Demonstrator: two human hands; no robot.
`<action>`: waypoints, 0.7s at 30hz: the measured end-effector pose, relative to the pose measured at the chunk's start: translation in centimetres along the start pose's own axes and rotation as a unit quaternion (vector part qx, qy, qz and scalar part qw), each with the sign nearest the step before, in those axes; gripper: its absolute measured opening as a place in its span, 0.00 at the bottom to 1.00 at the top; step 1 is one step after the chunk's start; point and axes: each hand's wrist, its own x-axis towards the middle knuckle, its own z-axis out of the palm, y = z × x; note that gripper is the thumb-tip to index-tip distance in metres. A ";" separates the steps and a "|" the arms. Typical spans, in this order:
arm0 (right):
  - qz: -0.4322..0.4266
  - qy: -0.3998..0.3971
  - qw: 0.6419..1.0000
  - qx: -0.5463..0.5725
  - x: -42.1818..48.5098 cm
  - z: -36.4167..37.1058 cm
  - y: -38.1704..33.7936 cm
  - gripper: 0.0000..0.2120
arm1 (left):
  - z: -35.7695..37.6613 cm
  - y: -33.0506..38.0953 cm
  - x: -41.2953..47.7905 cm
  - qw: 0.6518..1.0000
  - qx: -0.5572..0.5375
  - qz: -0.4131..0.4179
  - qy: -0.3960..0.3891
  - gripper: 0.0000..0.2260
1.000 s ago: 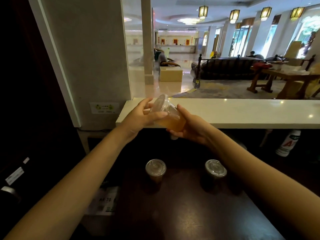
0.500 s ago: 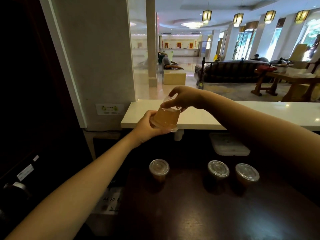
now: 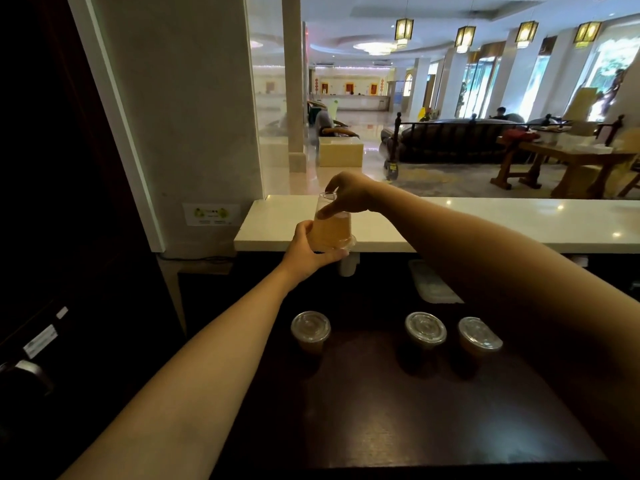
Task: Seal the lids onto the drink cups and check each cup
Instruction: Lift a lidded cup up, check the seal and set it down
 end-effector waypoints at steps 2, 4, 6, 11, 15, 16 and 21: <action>0.006 0.004 0.998 0.057 -0.1 -0.6 0.7 0.28 | -0.2 -0.1 0.0 0.999 -0.044 0.002 0.004 0.42; 0.020 0.000 0.988 0.156 -0.4 -1.3 1.6 0.26 | -0.4 0.1 -0.6 0.985 -0.172 -0.006 -0.025 0.49; 0.038 -0.020 0.963 0.266 -0.9 -1.5 2.9 0.23 | -0.7 0.7 -0.8 0.951 -0.302 -0.009 -0.073 0.50; 0.067 -0.130 0.941 0.306 -2.1 -1.3 6.1 0.25 | -2.1 4.5 0.2 0.972 -0.224 -0.016 -0.062 0.23; 0.035 -0.115 0.952 0.281 -3.0 -2.9 4.9 0.26 | -3.3 7.8 1.4 0.977 0.198 0.029 -0.072 0.41; 0.022 -0.113 0.947 0.300 -3.0 -3.3 4.5 0.25 | -3.1 8.4 1.5 0.966 0.243 0.044 -0.084 0.43; 0.020 -0.081 0.937 0.338 -3.0 -3.0 3.9 0.18 | -2.1 9.7 1.5 0.969 0.236 0.065 -0.042 0.45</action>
